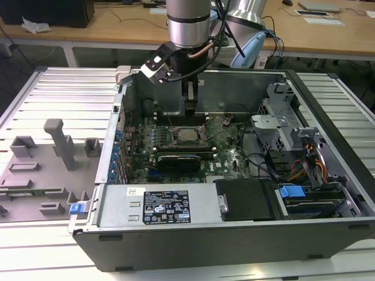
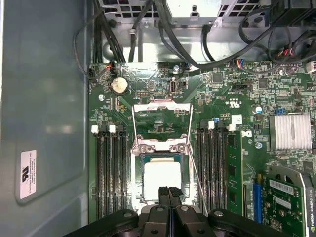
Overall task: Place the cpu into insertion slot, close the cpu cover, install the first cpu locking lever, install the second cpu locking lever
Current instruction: 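Place the cpu into insertion slot, then close the cpu cover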
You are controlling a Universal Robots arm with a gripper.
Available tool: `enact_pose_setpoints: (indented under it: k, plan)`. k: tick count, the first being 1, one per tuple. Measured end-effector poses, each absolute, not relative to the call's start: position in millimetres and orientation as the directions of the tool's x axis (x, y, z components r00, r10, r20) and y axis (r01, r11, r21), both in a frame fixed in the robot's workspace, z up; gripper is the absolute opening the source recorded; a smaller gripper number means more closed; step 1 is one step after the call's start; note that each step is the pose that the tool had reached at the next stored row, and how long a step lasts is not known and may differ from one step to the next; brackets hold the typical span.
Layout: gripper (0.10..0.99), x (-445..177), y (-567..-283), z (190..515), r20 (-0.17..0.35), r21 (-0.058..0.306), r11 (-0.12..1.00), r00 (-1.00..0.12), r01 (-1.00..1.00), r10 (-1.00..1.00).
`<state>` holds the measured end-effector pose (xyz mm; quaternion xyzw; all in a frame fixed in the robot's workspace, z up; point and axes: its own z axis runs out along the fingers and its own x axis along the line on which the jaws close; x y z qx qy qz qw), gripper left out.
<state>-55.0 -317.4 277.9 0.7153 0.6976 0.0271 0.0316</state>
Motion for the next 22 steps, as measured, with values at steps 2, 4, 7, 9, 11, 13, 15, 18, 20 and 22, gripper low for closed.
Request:
enact_pose_setpoints:
  k: [2,4,7,9,11,13,15,18,20,22]
  plan:
    - [0.106,-55.0,-317.4,278.1,-0.006,0.083,-0.025,0.025,0.996,1.000]
    - [0.106,-55.0,-317.4,278.2,-0.006,0.083,-0.025,0.025,0.996,1.000]
    - [0.106,-55.0,-317.4,278.4,-0.006,0.083,-0.025,0.025,0.996,1.000]
    - [0.106,-55.0,-317.4,278.6,-0.006,0.083,-0.025,0.025,0.996,1.000]
    - [0.106,-55.0,-317.4,278.9,-0.006,0.083,-0.025,0.025,0.996,1.000]
    - [0.106,-55.0,-317.4,279.0,-0.006,0.083,-0.025,0.025,0.996,1.000]
    - [0.106,-55.0,-317.4,279.1,-0.006,0.083,-0.025,0.025,0.996,1.000]
    - [0.106,-51.7,-317.5,279.2,-0.006,0.083,-0.025,0.025,0.996,1.000]
    - [0.106,-45.4,-317.8,279.1,-0.006,0.082,-0.025,0.025,0.996,1.000]
    - [0.106,-36.9,-318.3,279.1,-0.006,0.081,-0.025,0.025,0.996,1.000]
